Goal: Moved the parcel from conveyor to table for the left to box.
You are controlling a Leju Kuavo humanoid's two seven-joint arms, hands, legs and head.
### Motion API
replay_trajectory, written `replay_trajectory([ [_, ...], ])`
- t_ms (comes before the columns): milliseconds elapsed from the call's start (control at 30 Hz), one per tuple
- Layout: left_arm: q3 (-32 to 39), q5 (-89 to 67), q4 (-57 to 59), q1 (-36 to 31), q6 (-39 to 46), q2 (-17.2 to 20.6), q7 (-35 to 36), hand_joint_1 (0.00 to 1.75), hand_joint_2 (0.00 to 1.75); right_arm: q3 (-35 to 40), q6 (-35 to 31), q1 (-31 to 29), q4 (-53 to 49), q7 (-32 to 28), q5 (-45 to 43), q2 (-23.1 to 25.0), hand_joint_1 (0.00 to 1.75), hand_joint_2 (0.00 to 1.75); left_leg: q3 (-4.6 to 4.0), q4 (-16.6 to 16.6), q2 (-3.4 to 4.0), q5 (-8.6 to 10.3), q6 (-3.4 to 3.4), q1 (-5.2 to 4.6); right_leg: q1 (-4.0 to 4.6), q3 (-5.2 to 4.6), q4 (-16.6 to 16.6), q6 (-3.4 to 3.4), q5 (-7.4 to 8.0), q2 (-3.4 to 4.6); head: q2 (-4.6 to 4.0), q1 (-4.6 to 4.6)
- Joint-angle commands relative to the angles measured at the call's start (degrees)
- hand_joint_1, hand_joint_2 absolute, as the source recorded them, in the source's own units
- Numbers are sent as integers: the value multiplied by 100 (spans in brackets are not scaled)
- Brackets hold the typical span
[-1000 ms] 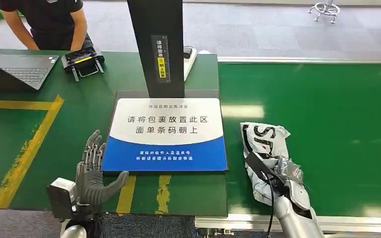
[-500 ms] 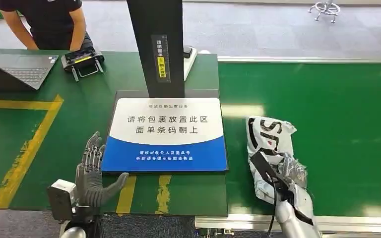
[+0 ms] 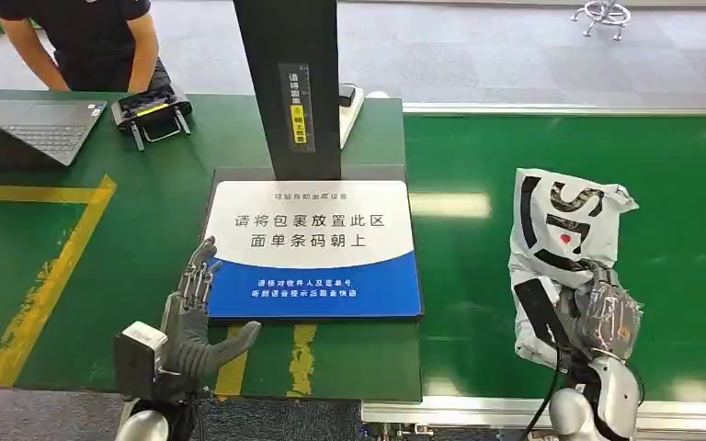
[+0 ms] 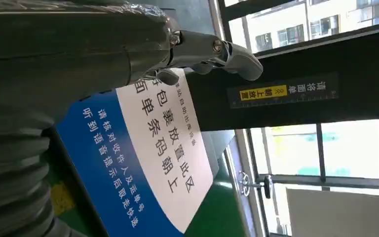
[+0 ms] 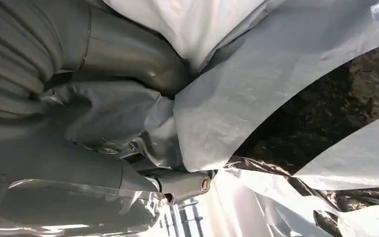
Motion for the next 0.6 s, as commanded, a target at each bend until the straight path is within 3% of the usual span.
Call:
replay_trajectory([
  [33,24,3,211,-125,-47,-6,40,0,175,-190,-57,73,-356,-31,29,75,175,175,7,-14,0,9,0,1,5,6,-11,-26,8,-6,0,0],
  [167,190,113,164,27,10,127,-143,0,175,65,-49,-257,-702,-345,-115,76,175,175,3,-9,14,5,0,-3,2,-4,-3,-20,7,9,0,-2],
  [233,296,203,143,103,41,193,-186,0,175,240,168,-533,-882,-491,-369,128,175,175,16,-27,33,13,0,-3,4,1,-18,-38,21,25,0,-2],
  [267,323,238,131,134,41,200,-193,0,175,315,392,-576,-1001,-589,-618,147,175,175,2,-5,49,-2,-1,-3,0,-17,4,-16,12,45,0,0],
  [400,359,257,122,225,10,202,-231,0,175,472,1186,-288,-1546,-1045,-1538,43,175,175,-4,-15,45,5,-3,-2,-2,-13,2,-28,15,40,0,0],
  [467,328,195,145,238,-34,190,-267,0,175,631,1664,39,-1714,-1396,-1873,-56,175,175,-2,-6,2,4,-1,1,2,-3,3,-15,1,0,0,-2],
  [600,220,129,238,117,-160,159,-233,0,175,1205,1945,74,-1490,-1669,-1774,-35,175,175,4,-10,6,5,4,2,5,2,-3,-15,3,2,0,0],
])
